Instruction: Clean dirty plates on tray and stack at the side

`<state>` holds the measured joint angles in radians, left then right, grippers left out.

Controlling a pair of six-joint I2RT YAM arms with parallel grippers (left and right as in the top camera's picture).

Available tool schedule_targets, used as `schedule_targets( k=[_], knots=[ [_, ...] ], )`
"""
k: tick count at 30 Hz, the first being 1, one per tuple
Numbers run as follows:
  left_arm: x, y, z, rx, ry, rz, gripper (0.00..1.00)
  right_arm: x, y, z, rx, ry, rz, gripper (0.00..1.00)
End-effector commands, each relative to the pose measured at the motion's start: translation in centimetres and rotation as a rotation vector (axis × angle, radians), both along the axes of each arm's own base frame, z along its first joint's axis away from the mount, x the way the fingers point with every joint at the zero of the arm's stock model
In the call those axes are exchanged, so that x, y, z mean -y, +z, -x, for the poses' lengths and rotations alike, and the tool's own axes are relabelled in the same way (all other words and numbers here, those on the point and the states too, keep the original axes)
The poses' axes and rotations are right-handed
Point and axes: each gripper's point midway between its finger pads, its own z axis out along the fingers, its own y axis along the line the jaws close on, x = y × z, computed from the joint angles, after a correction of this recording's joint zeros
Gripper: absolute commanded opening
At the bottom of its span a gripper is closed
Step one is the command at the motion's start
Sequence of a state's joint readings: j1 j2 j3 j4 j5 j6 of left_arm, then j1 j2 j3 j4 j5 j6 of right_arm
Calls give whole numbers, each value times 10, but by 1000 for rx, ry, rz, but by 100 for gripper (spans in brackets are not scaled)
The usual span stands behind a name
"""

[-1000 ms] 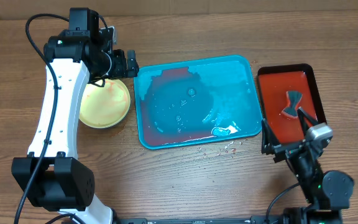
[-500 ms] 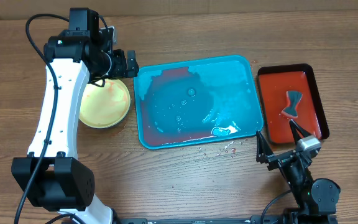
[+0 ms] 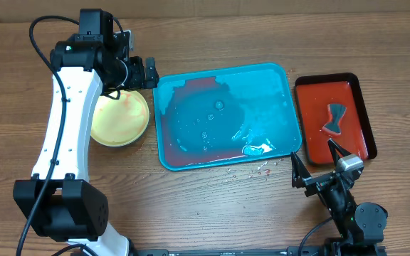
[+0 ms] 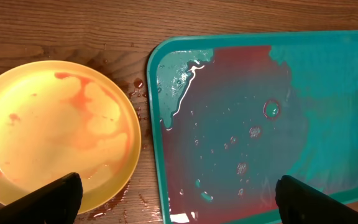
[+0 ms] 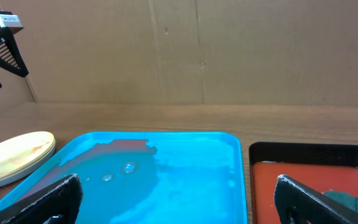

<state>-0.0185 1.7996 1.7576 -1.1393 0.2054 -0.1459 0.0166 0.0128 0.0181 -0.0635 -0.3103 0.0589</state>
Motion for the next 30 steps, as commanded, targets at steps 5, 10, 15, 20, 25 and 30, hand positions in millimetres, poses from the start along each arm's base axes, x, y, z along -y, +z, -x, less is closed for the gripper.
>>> schedule_targets(
  k=[5, 10, 15, 20, 25, 30],
  knots=[
    [2, -3, -1, -3, -21, -6, 100, -3, -1, 1, 7, 16, 3, 100],
    [2, -3, -1, -3, -21, -6, 100, -3, -1, 1, 7, 15, 3, 100],
    [1, -3, -2, -3, -20, -6, 100, -3, -1, 1, 7, 15, 3, 100],
    [-9, 11, -2, 44, 4, -60, 100, -3, -1, 1, 7, 15, 3, 100],
    [4, 56, -6, 269, -61, -72, 100, -3, -1, 1, 7, 15, 3, 100],
    [30, 92, 11, 560, -265, -140, 100, -3, -1, 1, 7, 16, 3, 100]
  ],
)
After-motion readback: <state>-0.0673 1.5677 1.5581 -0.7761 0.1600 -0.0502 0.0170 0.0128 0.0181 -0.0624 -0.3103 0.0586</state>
